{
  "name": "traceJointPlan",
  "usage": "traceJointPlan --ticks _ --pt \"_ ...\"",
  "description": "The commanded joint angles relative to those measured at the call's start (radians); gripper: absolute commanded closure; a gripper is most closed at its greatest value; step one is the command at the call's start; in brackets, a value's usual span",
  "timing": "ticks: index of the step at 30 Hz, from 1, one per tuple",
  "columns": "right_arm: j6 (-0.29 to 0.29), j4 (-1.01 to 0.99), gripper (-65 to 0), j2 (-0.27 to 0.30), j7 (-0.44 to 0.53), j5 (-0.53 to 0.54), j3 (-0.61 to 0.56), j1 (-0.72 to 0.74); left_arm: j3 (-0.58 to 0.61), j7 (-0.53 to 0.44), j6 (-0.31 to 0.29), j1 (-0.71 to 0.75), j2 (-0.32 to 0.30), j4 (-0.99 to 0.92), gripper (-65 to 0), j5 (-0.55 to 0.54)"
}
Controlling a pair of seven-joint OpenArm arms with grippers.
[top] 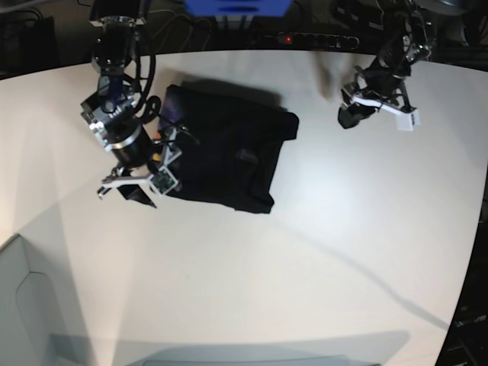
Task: Fold the T-shirt properly
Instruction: 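Lift the left gripper off and reposition it at the bundle's side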
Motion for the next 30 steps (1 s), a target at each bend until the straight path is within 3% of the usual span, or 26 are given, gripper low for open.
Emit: traceJointPlan --ticks 1,7,12,19,26,30 --pt "-0.001 0.016 -32.8 -0.002 0.023 0.010 0.000 0.010 0.016 -0.011 -0.006 -0.034 -0.008 0.031 -23.6 -0.046" --pt "-0.001 0.016 -32.8 -0.002 0.023 0.010 0.000 0.010 0.262 -0.009 0.002 -0.185 -0.008 0.051 -36.8 -0.067" --pt "-0.001 0.016 -32.8 -0.002 0.023 0.010 0.000 0.010 0.414 -0.009 0.003 -0.273 -0.008 -0.016 -41.3 -0.037" --pt "-0.001 0.016 -32.8 0.000 0.023 0.010 0.007 -0.016 0.354 -0.014 0.002 -0.274 -0.010 -0.148 -41.5 0.137" --pt "-0.001 0.016 -32.8 0.000 0.023 0.010 0.007 -0.016 0.205 -0.009 0.002 -0.273 -0.010 -0.147 -41.5 0.143" --pt "-0.001 0.016 -32.8 0.000 0.023 0.010 0.007 -0.016 0.188 -0.009 0.000 -0.276 -0.008 -0.145 -41.5 0.140"
